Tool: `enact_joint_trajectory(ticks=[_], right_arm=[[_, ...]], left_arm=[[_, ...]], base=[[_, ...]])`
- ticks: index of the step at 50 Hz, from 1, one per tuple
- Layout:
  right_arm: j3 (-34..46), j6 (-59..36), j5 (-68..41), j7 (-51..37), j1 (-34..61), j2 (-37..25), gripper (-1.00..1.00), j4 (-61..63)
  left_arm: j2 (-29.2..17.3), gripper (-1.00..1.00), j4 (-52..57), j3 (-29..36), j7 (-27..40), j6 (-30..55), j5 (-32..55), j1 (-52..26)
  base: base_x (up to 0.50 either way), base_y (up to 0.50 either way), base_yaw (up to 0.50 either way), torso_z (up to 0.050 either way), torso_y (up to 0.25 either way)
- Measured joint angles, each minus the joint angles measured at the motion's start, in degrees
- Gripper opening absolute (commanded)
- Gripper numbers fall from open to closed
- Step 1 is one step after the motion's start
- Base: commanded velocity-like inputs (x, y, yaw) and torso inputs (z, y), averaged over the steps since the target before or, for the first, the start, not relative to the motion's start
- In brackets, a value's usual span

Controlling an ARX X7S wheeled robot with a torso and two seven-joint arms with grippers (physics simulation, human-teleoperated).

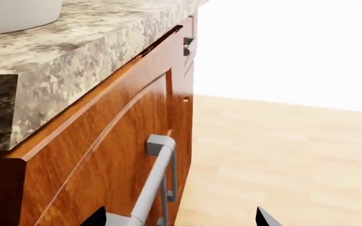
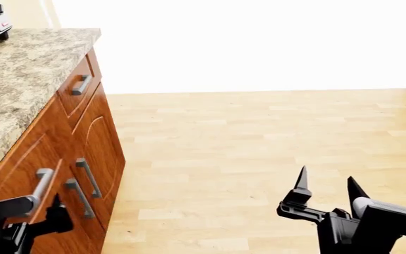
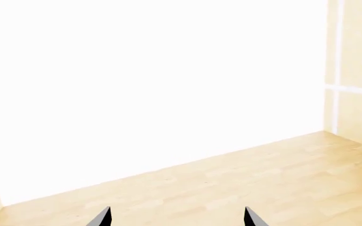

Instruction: Place the bar in the bowl and close the drawer.

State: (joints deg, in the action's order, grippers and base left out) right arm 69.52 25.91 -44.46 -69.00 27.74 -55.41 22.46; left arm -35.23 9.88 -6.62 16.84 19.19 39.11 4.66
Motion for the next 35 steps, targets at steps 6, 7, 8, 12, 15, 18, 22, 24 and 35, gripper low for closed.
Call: enact_joint_trajectory(ticks=[6,7,8,12,15,18,22,24,35], right_arm=[[-0.1,0.1,0.0,0.2,-0.1,0.2,1.00,-0.1],[-0.1,0.1,0.0,0.2,-0.1,0.2,1.00,-0.1],[-0.1,0.1,0.0,0.2,-0.2,0.2,1.00,-0.1],[-0.2,0.2,0.1,0.3,-0.3,0.3,1.00,-0.2],[-0.3,0.4,0.1,0.4,-0.5,0.3,1.00,-0.2],[-0.4,0.6,0.1,0.5,-0.6,0.4,1.00,-0.3],[-0.5,0.9,0.1,0.6,-0.8,0.4,1.00,-0.4],[-0.6,1.0,0.1,0.7,-0.9,0.4,1.00,-0.5],[-0.8,1.3,0.1,0.9,-1.2,0.6,1.00,-0.5]], left_arm=[[-1.4,1.00,-0.6,0.1,0.6,1.1,-1.1,-0.5],[-1.6,1.00,-0.7,0.2,0.7,1.3,-1.3,-0.6],[-1.8,1.00,-0.9,0.3,0.8,1.5,-1.5,-0.7],[-2.5,1.00,-1.5,0.8,1.2,2.1,-2.6,-1.1],[-3.0,1.00,-2.1,1.4,1.5,2.6,-3.7,-1.5],[-3.4,1.00,-2.7,2.3,1.9,3.2,-5.0,-1.9],[-4.0,1.00,-3.4,3.6,2.6,4.0,-6.8,-2.6],[-4.3,1.00,-3.6,4.4,3.0,4.4,-7.7,-2.9],[-5.9,1.00,-4.0,8.3,6.0,6.9,-11.8,-4.6]], base=[[0.00,0.00,0.00,0.000,0.000],[0.00,0.00,0.00,0.000,0.010],[0.00,0.00,0.00,0.000,0.000],[0.00,0.00,0.00,0.000,0.000],[0.00,0.00,0.00,0.000,0.000],[0.00,0.00,0.00,0.000,0.000],[0.00,0.00,0.00,0.003,0.002],[0.00,0.00,0.00,0.000,0.000],[0.00,0.00,0.00,0.000,0.001]])
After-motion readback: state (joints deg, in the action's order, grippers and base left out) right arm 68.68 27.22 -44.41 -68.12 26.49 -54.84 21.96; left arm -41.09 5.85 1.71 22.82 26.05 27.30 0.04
